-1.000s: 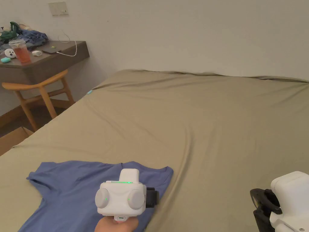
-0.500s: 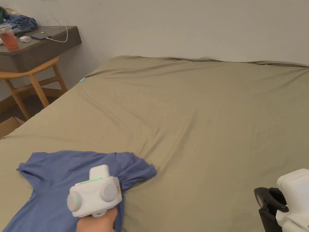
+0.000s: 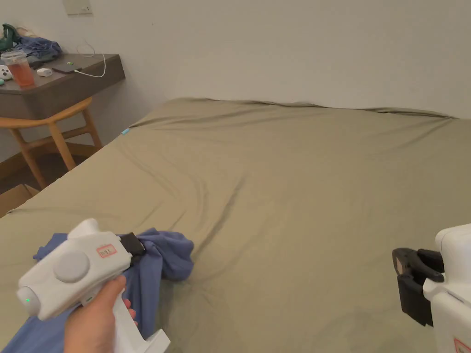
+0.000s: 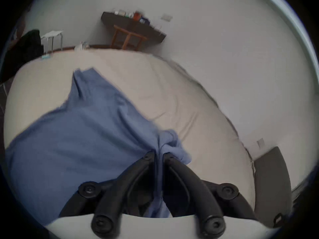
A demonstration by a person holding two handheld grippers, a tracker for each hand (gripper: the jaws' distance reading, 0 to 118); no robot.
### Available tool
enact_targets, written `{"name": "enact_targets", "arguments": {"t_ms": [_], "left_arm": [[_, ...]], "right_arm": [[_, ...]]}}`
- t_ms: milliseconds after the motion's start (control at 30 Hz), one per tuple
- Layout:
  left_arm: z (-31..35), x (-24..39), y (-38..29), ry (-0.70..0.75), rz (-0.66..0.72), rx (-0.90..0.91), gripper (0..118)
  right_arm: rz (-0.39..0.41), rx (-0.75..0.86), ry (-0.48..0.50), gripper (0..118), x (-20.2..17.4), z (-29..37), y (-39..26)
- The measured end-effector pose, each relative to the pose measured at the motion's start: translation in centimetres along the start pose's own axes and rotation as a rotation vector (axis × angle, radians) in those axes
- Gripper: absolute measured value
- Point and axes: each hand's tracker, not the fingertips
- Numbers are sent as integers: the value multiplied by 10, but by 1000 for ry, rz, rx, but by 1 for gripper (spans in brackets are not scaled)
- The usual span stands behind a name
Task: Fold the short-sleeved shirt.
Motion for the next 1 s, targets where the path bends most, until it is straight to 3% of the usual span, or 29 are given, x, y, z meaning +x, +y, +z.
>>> {"name": "enact_targets", "arguments": {"t_ms": [200,467,733,1000], "left_arm": [[87,107,20,-102,-197,104,7],[153,275,-24,-397,-430,54,7],[153,403,-140,-553,-611,-117,7],[109,446,-326,-534,-805,-423,7]], "right_arm": [[-29,75,-206,3,49,48,15],[-72,131,-465,3,132,141,14],[-118,150,-698,3,202,232,-1],[-145,133,-775,3,225,271,-21]]}}
